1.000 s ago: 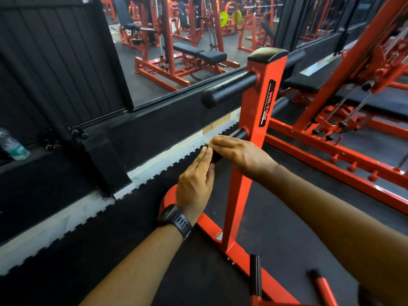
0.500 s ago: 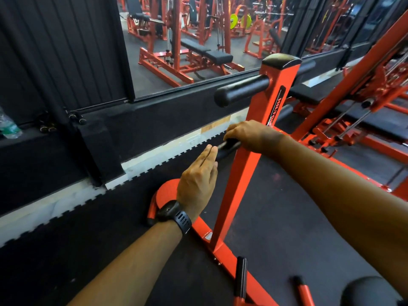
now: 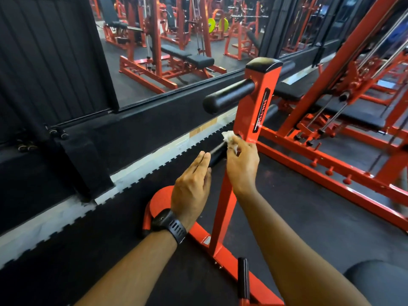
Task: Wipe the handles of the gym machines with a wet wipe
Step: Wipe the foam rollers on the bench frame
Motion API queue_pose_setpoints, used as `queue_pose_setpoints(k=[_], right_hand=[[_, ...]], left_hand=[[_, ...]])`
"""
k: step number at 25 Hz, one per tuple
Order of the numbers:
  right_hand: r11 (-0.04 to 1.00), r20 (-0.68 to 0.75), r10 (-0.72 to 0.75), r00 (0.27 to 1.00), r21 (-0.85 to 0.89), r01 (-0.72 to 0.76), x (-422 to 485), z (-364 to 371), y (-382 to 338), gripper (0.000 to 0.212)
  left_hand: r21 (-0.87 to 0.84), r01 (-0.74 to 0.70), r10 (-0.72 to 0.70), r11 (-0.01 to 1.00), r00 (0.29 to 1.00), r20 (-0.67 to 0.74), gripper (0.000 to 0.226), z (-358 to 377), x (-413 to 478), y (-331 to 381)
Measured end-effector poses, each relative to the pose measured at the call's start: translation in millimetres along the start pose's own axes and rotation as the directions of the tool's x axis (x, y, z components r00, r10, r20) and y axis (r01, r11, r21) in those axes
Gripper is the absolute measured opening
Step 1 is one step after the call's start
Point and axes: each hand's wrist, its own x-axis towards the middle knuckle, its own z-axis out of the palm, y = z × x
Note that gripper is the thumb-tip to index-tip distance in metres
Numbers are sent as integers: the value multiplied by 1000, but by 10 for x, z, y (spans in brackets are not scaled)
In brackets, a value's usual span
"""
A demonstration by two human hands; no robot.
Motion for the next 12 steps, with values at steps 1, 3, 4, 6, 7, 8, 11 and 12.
queue_pose_setpoints(k=[1, 3, 4, 6, 7, 8, 11, 12], right_hand=[[999, -21, -34, 999, 1, 34, -13, 14, 5, 27], [997, -97, -77, 992, 1, 77, 31, 39, 37, 26], [998, -146, -61, 987, 15, 64, 79, 65, 53, 25], [996, -179, -20, 984, 78, 34, 82, 128, 65, 19], [994, -166, -33, 986, 99, 50, 33, 167, 65, 14], [991, -157, -63, 986, 109, 81, -29, 199, 68, 9], [981, -227, 82, 971, 190, -38, 66, 230, 78, 6], [958, -255, 218, 942, 239, -157, 135, 220, 52, 10]], left_hand=[[-5, -3, 3, 1000, 1000, 7, 40, -2, 4, -9], [-15, -8, 9, 1000, 1000, 22, 40, -3, 14, -36], [-19, -12, 12, 1000, 1000, 29, 40, -6, 21, -50], [-18, -21, 22, 1000, 999, 36, 40, -13, 23, -67], [-17, -27, 28, 999, 999, 37, 40, -17, 22, -71], [-18, -34, 35, 999, 999, 40, 40, -23, 27, -75], [-30, -46, 48, 998, 998, 46, 39, -33, 56, -88], [-37, -44, 46, 998, 997, 55, 39, -39, 54, -88]])
